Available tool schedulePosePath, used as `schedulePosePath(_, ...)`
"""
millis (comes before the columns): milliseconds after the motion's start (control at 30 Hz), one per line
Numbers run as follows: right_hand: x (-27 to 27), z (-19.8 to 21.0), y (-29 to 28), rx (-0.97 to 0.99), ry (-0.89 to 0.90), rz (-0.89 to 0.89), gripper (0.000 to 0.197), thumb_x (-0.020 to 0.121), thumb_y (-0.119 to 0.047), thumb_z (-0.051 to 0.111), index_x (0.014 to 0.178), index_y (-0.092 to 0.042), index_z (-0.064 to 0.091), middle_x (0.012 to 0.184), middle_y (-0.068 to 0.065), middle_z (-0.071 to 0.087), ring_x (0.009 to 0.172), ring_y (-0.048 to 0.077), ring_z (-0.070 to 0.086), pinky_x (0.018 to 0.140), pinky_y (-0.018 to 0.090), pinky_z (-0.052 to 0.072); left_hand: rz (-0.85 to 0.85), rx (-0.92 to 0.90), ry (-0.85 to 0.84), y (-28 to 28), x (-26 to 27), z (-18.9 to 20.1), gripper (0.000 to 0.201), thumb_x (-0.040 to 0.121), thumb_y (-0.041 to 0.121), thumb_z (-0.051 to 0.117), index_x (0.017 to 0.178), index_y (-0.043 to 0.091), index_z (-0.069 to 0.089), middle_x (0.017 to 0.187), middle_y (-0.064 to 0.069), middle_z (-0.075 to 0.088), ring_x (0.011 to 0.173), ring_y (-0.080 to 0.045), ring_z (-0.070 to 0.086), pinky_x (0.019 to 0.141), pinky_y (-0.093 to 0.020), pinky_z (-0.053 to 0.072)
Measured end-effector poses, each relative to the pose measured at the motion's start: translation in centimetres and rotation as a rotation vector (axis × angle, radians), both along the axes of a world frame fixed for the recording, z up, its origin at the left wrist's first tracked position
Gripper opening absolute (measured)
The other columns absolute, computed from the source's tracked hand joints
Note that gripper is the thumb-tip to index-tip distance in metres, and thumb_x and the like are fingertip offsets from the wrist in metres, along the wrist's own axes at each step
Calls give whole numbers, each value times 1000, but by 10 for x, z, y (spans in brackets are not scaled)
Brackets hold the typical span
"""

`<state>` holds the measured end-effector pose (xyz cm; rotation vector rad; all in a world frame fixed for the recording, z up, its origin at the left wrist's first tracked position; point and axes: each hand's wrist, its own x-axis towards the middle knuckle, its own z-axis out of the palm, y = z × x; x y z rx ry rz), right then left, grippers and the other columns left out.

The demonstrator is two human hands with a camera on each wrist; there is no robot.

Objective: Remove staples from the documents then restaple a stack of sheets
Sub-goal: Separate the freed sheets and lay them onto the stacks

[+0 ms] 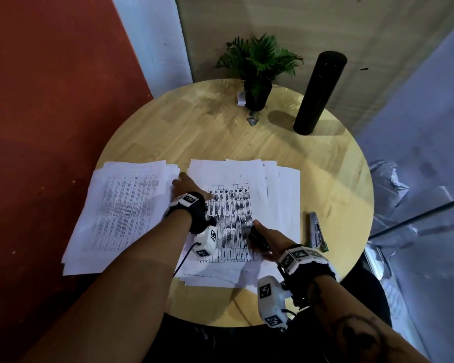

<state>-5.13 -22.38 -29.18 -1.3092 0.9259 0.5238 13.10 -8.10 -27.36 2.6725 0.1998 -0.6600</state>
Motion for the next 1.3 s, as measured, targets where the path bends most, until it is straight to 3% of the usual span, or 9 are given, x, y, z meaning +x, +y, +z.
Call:
schedulePosePath(167, 1, 0, 0, -6, -6, 19, 47, 94, -52, 40, 72, -14, 57, 73, 5, 58, 61, 14, 48, 57, 24, 29, -212, 212, 33, 1, -4, 0, 85, 65, 67, 70, 127, 12, 51, 140, -12, 34, 133, -36, 26, 101, -54, 31)
schedulePosePath(400, 2, -4, 0, -14, -13, 34, 48, 93, -52, 40, 70, -13, 56, 71, 5, 58, 60, 16, 49, 55, 23, 31, -180, 25, -70, -9, -14, 0, 63, 69, 36, 82, 117, 8, 52, 124, -15, 55, 118, -37, 51, 94, -47, 46)
schedulePosePath(533, 2, -7, -2, -11, -13, 45, 49, 93, -54, 40, 69, -14, 57, 71, 4, 58, 61, 15, 49, 56, 23, 31, 215, -336, 18, -1, -15, -3, 87, 64, 29, 86, 130, 2, 36, 128, -19, 52, 115, -34, 55, 91, -42, 51)
schedulePosePath(633, 2, -8, -1, -25, -18, 66, 46, 93, -53, 42, 70, -15, 57, 70, 4, 59, 62, 16, 50, 57, 24, 32, 515, -666, 284, 16, -29, 5, 52, 68, 37, 82, 105, 10, 60, 65, -10, 66, 50, -18, 58, 42, -17, 47)
schedulePosePath(667, 2, -9, -1, -35, -28, 83, 44, 93, -51, 43, 71, -16, 57, 70, 4, 59, 62, 16, 49, 57, 23, 32, 489, -692, 313, 20, -31, 7, 48, 71, 35, 79, 105, 7, 62, 66, -7, 65, 47, -18, 53, 35, -17, 41)
schedulePosePath(800, -1, -8, 1, -41, -65, 75, 31, 91, -43, 53, 79, -15, 60, 69, 5, 59, 58, 14, 50, 51, 20, 35, 329, -655, 160, 28, -18, -3, 46, 80, 11, 73, 121, -5, 59, 96, -6, 60, 88, -21, 52, 59, -20, 46)
schedulePosePath(1000, -7, 3, -7, -21, -168, -48, 21, 85, -26, 66, 77, -6, 67, 77, 11, 61, 71, 20, 55, 68, 29, 46, 229, -791, -13, 26, -26, 12, 37, 76, 5, 75, 111, -5, 64, 97, -9, 63, 80, -17, 58, 74, -25, 45)
schedulePosePath(1200, 0, 84, -33, -136, -441, -123, 18, 83, -13, 68, 99, -9, 64, 81, 2, 66, 73, 7, 57, 64, 18, 42, 214, -1013, -7, 38, -38, 46, 32, 81, 3, 69, 113, -2, 62, 85, -1, 72, 76, -12, 64, 80, -27, 46)
schedulePosePath(1300, 14, 129, -45, -353, -601, -46, 24, 76, -3, 73, 99, -2, 64, 93, 0, 61, 68, -5, 61, 59, 10, 44, 186, -1076, -18, 42, -43, 65, 35, 82, 0, 67, 117, 0, 60, 99, -5, 69, 84, -13, 64, 88, -30, 43)
